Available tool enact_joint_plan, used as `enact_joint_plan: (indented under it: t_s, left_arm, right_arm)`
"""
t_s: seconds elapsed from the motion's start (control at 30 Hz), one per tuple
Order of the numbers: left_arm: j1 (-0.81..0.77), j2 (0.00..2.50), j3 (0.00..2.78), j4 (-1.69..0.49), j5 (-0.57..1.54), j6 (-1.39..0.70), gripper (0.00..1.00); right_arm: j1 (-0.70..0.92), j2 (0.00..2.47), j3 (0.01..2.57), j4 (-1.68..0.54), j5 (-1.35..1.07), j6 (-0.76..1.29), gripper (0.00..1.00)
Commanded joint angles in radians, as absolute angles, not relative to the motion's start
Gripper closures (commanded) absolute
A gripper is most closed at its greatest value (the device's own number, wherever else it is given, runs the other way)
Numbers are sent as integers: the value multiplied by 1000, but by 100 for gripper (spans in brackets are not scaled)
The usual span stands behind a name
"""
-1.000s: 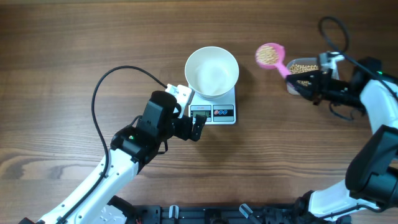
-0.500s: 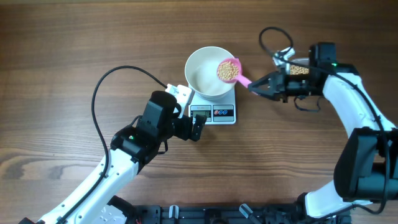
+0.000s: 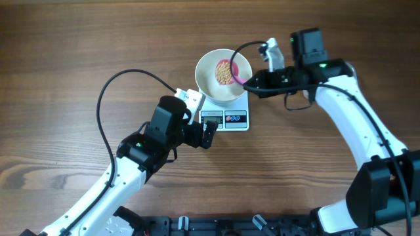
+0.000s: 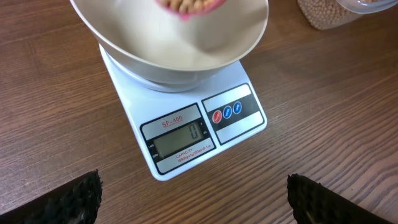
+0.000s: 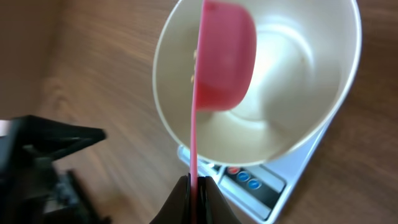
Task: Scoop item into bowl and weigh 150g on scale
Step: 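Tilt the pink scoop with the right gripper to pour soybeans into bowl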
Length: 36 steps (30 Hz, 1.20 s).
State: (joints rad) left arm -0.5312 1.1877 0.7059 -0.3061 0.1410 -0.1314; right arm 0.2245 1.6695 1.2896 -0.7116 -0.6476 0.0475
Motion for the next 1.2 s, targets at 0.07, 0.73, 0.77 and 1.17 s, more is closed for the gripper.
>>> enact_joint_plan:
  t_s: [0.07, 0.73, 0.77, 1.17]
  left_arm:
    - [-535, 1191, 701, -304, 156, -108, 0]
    - [-535, 1191, 701, -304, 156, -109, 0]
    - [-535, 1191, 701, -304, 156, -108, 0]
    - [-535, 1191, 701, -304, 156, -109, 0]
  right_arm:
    - [292, 1644, 1316, -682, -411, -26, 96]
    - [337, 1638, 1338, -543, -331, -132, 96]
    - [340, 1638, 1338, -542, -329, -133, 96]
    - [357, 1638, 1338, -538, -244, -246, 96]
